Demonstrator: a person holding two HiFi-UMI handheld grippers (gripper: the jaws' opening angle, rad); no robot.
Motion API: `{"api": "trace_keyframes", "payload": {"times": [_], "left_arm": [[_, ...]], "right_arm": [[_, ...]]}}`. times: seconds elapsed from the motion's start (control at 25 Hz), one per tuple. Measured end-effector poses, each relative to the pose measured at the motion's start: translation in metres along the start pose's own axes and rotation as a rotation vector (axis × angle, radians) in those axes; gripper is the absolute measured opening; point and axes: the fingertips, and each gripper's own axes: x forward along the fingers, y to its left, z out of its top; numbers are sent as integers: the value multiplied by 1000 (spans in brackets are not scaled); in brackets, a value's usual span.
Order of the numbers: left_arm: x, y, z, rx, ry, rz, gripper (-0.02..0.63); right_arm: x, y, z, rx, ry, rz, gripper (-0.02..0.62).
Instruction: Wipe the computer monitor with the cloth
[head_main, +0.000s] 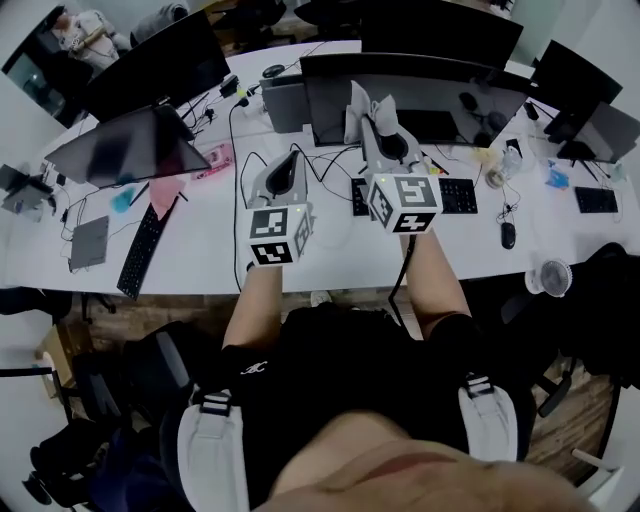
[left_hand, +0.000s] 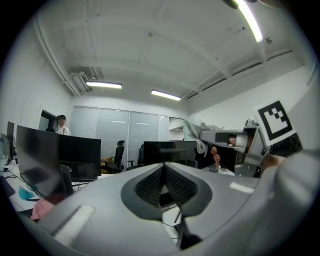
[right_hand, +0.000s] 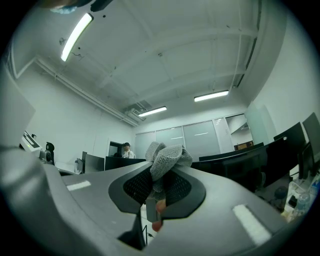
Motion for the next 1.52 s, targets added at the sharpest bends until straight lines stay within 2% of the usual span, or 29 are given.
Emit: {"api": "trace_keyframes", "payload": {"times": [0.24, 0.56, 0.76, 0.92, 1.12, 1.52], "left_arm": [[20, 24, 1, -6, -10, 12, 54], [29, 66, 1, -37, -25, 42, 54], [34, 89, -3, -59, -25, 52, 54], [42, 105, -10, -86, -22, 50, 54], [59, 114, -19, -127, -7, 12, 54], [98, 110, -38, -179, 18, -104, 54]], "right_arm": [[64, 3, 11, -21, -11, 45, 34], [146, 22, 2, -60, 49, 87, 34], [181, 26, -12, -106, 100, 81, 34], [201, 22, -29, -142, 169, 44, 35], [213, 15, -40, -138, 200, 10, 35], [214, -3, -38, -185, 229, -50, 37]]}}
